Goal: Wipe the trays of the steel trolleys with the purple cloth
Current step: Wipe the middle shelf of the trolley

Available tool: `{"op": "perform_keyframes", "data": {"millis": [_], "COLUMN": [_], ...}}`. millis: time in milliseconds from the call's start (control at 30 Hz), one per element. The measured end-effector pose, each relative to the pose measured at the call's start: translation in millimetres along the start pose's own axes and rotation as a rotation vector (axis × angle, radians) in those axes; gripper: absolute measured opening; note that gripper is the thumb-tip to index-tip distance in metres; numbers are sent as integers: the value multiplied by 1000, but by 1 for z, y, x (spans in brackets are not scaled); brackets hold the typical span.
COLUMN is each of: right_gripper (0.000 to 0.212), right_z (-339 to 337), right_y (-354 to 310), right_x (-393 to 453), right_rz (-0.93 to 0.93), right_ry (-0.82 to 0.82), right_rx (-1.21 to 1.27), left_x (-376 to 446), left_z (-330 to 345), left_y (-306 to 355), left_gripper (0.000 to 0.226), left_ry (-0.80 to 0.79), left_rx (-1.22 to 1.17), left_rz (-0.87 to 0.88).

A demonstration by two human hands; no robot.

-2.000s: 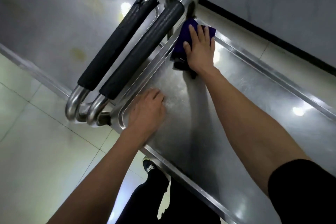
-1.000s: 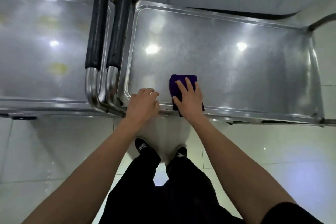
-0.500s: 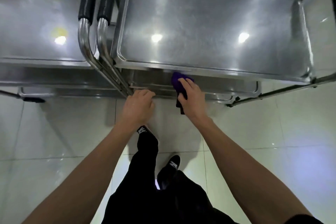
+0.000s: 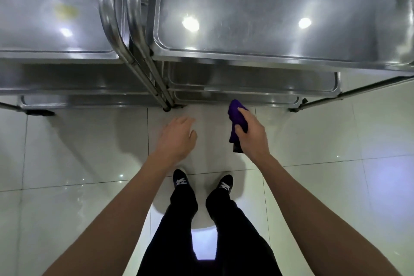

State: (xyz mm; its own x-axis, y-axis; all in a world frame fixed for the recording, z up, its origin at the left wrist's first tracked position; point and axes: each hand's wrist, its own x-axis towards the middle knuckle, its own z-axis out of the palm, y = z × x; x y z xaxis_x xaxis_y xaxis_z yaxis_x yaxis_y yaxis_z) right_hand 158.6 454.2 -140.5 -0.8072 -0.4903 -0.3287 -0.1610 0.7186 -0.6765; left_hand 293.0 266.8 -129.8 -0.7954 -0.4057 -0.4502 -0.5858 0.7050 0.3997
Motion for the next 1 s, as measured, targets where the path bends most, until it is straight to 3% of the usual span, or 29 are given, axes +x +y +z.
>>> {"op": "perform_keyframes", "data": {"millis": [300,467,700,867,1000], "right_gripper": [54,55,53,44,38], "right_z": [77,112,161,201,237], "right_y": [34,61,61,42,50], "right_x": [72,141,235,286,312], "right_rz": [25,-57,-258,-406,-442], "right_ry": [-12,35,68,162,130], "right_rx": [-1,9,15,36,-189], "left_x": [89,157,225,253,257], "left_z": [44,79,114,132,153], "left_y": [-68,-87,-118,-149,-164], "left_gripper": [31,43,49,39,33], "left_ry": [39,35,187,354,484], "left_rx": [37,85,131,218,225], "left_rz": [16,-14,-17,-37,-39]}}
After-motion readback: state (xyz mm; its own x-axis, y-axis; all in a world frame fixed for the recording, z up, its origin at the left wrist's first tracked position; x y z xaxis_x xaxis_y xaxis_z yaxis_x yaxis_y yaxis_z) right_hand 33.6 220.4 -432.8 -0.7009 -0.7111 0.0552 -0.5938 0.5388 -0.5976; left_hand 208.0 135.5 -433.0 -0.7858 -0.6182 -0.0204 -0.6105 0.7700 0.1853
